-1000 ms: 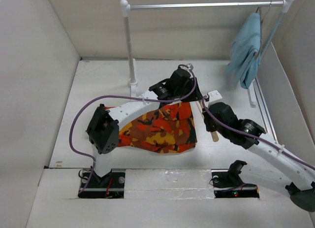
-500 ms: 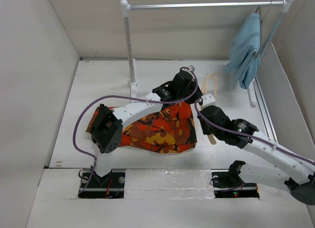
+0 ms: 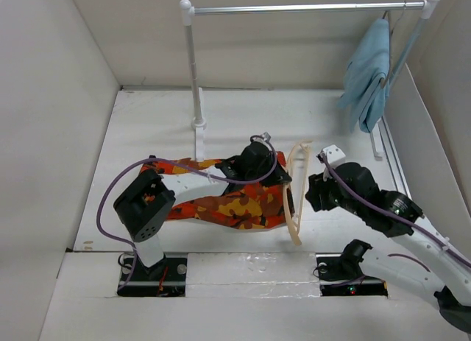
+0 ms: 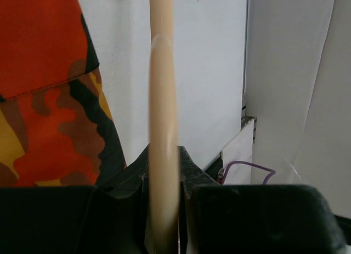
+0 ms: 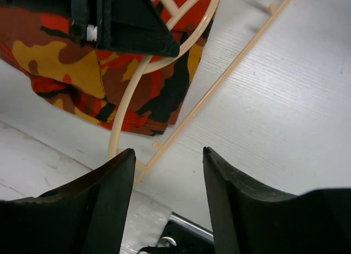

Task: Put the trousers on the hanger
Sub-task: Pick up the hanger from the clothesline, then place the trousers on the hanger.

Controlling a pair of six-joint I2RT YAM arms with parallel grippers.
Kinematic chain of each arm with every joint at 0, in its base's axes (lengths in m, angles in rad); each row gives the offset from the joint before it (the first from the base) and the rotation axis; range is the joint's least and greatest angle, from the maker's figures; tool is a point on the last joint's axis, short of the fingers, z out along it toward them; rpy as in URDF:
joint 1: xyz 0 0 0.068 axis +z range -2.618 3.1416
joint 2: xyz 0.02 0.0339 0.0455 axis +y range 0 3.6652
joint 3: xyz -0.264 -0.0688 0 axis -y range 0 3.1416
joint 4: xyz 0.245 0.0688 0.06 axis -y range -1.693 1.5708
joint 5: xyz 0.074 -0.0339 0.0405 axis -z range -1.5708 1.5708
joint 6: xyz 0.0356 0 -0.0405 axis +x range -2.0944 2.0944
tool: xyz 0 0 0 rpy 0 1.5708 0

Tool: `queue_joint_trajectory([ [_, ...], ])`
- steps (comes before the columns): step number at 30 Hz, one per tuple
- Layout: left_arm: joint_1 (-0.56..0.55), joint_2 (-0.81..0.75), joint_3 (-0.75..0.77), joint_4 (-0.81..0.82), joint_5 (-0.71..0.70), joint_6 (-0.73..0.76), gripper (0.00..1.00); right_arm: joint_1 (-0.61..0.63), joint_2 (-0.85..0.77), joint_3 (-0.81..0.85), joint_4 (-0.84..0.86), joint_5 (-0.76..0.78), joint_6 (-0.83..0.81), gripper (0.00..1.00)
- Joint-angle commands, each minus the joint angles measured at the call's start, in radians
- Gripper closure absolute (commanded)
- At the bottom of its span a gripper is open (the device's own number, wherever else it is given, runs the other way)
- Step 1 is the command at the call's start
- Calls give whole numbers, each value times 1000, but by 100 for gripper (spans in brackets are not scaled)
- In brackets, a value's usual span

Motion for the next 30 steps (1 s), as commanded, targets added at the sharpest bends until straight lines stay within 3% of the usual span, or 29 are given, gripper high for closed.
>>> queue_joint_trajectory([
  [1,-28,-109,-76,162,-65,-75,100,-53,2,1,69,-142,-60,45],
  [2,-37,-109,-99,183,-85,-90,100,-90,18,-11,91,-179,-81,58],
  [4,-37,-109,-162,234,-114,-118,100,-125,45,-52,175,-214,-97,95],
  [5,-37,-107,-180,251,-140,-123,100,-167,83,-71,212,-242,-109,100],
  [12,-46,-61,-295,377,-179,-170,100,-346,284,-213,553,-470,-134,97],
  [15,-46,-50,-314,384,-219,-164,100,-366,396,-216,657,-497,-152,78],
  [16,-46,-44,-315,386,-222,-161,100,-382,439,-218,680,-509,-155,63],
  [19,-46,-29,-315,386,-219,-159,100,-405,496,-232,760,-553,-152,52],
  [23,-46,-18,-309,364,-230,-156,100,-405,613,-246,811,-553,-140,50],
  [30,-46,-37,-305,303,-265,-118,100,-405,664,-324,883,-523,-100,49],
])
